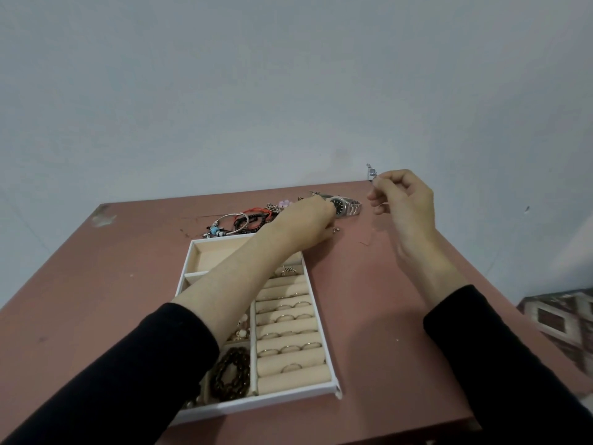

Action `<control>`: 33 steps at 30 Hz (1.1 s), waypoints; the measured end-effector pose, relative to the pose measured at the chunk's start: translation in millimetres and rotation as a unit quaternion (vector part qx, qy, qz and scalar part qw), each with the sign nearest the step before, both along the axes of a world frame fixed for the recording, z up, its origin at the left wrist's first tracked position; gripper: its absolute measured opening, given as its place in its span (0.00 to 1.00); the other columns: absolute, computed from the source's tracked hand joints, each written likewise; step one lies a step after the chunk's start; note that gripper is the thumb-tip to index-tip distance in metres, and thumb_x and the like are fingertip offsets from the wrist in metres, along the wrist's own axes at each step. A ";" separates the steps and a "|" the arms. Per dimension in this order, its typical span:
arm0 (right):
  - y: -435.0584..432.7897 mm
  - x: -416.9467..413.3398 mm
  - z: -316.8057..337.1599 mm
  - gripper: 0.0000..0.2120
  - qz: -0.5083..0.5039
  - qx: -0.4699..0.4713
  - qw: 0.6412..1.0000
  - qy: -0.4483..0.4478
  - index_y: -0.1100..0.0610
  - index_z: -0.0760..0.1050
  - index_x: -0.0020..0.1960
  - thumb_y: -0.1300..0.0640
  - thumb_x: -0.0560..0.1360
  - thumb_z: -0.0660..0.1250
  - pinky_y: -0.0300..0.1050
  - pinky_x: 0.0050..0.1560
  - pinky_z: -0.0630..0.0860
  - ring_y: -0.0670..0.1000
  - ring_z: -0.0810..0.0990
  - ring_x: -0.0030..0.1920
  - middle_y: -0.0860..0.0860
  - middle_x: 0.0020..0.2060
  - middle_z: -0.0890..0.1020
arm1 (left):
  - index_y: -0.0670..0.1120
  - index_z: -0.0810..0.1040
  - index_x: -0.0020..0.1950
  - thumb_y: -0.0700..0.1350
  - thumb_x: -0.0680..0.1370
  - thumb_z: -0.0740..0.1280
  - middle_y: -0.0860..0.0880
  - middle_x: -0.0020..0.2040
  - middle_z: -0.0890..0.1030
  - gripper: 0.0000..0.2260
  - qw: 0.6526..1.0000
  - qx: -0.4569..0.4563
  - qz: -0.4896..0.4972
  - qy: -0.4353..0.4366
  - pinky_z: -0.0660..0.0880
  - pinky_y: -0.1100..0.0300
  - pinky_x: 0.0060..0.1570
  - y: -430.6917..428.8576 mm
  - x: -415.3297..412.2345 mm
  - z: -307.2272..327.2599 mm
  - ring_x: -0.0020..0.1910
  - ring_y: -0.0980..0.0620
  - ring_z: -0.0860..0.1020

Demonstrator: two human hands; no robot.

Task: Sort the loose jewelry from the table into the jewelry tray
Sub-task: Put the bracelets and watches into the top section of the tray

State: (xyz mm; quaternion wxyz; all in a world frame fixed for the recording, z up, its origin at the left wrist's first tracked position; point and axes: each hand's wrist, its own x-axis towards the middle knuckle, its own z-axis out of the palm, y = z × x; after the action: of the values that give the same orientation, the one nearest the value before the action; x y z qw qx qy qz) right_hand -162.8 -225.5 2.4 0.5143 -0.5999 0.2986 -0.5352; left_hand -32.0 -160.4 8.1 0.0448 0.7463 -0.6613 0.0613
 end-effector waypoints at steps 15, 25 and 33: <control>3.5 1.9 -2.4 0.06 0.034 -0.013 0.999 0.035 0.53 0.76 0.39 0.61 0.73 0.67 0.42 0.38 0.73 0.46 0.77 0.34 0.48 0.31 0.80 | 0.41 0.76 0.45 0.44 0.78 0.63 0.45 0.39 0.80 0.07 0.860 -0.187 0.042 0.473 0.76 0.59 0.39 24.3 23.4 3.4 0.36 0.48 0.77; 40.0 16.6 15.7 0.03 0.139 0.025 0.990 -0.002 0.59 0.75 0.43 0.65 0.75 0.65 0.41 0.36 0.79 0.50 0.78 0.32 0.55 0.33 0.79 | 0.42 0.73 0.48 0.42 0.80 0.60 0.45 0.42 0.79 0.05 0.752 -0.227 0.042 0.617 0.79 0.62 0.35 86.3 33.0 27.8 0.37 0.51 0.80; 91.6 34.1 42.9 0.03 0.253 0.038 0.966 -0.018 0.61 0.75 0.42 0.67 0.75 0.65 0.42 0.36 0.80 0.54 0.78 0.34 0.57 0.34 0.78 | 0.42 0.74 0.48 0.42 0.80 0.59 0.47 0.38 0.77 0.06 0.745 -0.265 0.062 0.609 0.80 0.63 0.36 142.3 57.2 22.0 0.35 0.52 0.80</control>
State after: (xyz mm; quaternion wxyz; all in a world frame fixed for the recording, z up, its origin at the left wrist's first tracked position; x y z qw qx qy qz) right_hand -128.6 -134.0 45.3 0.6609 -0.6262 0.1479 -0.3864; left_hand 25.2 -18.1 30.1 0.6296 0.6229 -0.4029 -0.2309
